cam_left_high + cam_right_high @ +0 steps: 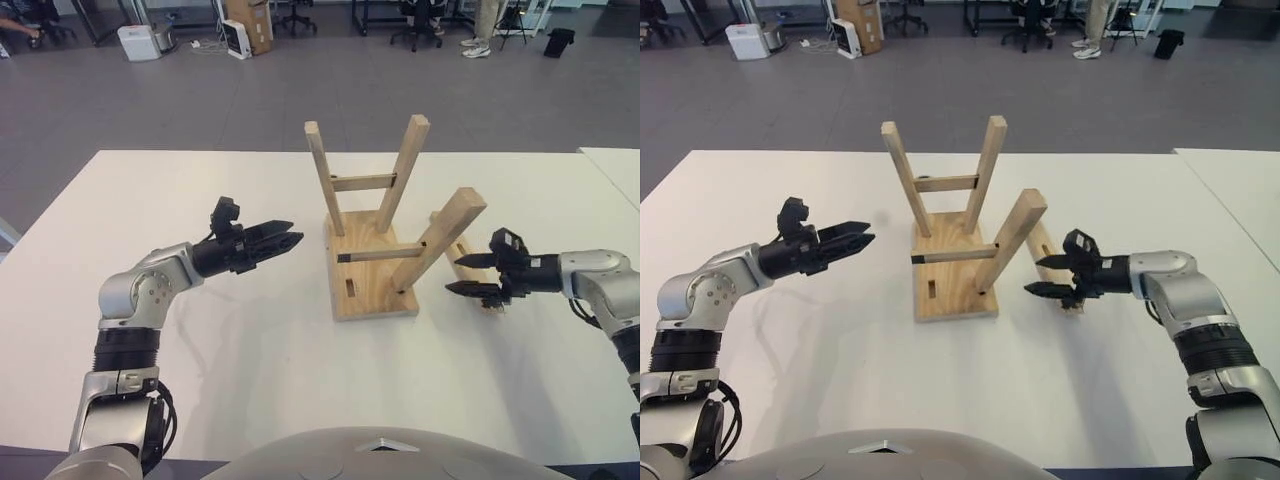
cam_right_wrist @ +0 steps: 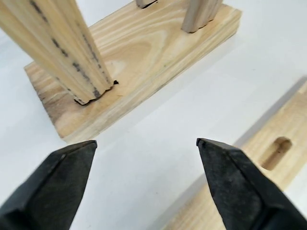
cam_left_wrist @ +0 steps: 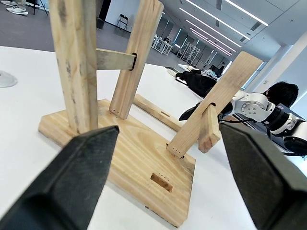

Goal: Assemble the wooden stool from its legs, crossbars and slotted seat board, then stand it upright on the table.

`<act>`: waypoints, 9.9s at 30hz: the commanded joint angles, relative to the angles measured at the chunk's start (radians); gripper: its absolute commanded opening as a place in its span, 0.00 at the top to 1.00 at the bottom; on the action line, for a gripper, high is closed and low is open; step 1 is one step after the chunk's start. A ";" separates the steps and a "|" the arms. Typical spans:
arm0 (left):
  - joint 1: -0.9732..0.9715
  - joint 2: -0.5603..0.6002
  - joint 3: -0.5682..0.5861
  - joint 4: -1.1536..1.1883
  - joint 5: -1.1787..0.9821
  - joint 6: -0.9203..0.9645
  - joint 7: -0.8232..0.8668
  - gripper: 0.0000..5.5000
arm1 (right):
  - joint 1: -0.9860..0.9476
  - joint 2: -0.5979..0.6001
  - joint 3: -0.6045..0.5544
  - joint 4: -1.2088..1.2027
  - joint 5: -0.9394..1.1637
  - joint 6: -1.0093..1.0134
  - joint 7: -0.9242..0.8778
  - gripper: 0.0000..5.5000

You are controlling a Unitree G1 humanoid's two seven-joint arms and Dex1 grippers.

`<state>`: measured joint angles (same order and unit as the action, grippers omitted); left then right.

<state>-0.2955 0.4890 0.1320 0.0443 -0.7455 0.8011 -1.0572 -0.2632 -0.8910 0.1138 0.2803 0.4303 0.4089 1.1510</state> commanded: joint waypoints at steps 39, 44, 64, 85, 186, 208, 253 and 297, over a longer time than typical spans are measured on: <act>-0.464 -0.042 0.142 0.115 -0.089 -0.061 0.181 0.30 | -0.168 0.246 -0.513 -0.472 0.251 0.307 -0.612 0.63; -0.594 -0.090 0.118 0.118 -0.186 0.029 0.155 0.30 | -0.322 0.292 -0.469 -0.594 0.494 0.457 -0.612 0.63; -0.670 -0.186 0.229 0.142 -0.412 0.139 0.180 0.30 | -0.431 0.322 -0.355 -0.553 0.922 0.633 -0.558 0.63; -0.643 -0.157 0.187 0.128 -0.289 0.022 0.249 0.63 | -0.432 0.267 -0.342 -0.517 0.855 0.606 -0.532 0.63; 0.088 0.143 -0.650 -0.142 0.287 -0.072 0.010 0.63 | 0.378 0.723 -0.134 -0.346 0.073 0.153 -0.773 0.43; 0.158 0.200 -0.563 0.072 0.496 -0.414 0.159 0.03 | 0.269 0.553 -0.405 -0.498 0.173 0.273 -0.777 0.43; 0.205 0.012 -0.372 -0.334 0.034 -0.316 0.454 0.03 | -0.022 0.517 -0.260 -1.017 0.788 0.343 -1.259 0.43; -0.062 0.059 -0.198 -0.403 -0.252 -0.249 0.460 0.03 | 0.107 0.418 -0.288 -0.934 0.938 0.185 -1.197 0.43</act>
<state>-0.3597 0.5135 -0.0626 -0.3598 -0.8776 0.3623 -0.5695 -0.0812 -0.4332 -0.1854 -0.6625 1.3310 0.5426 -0.0153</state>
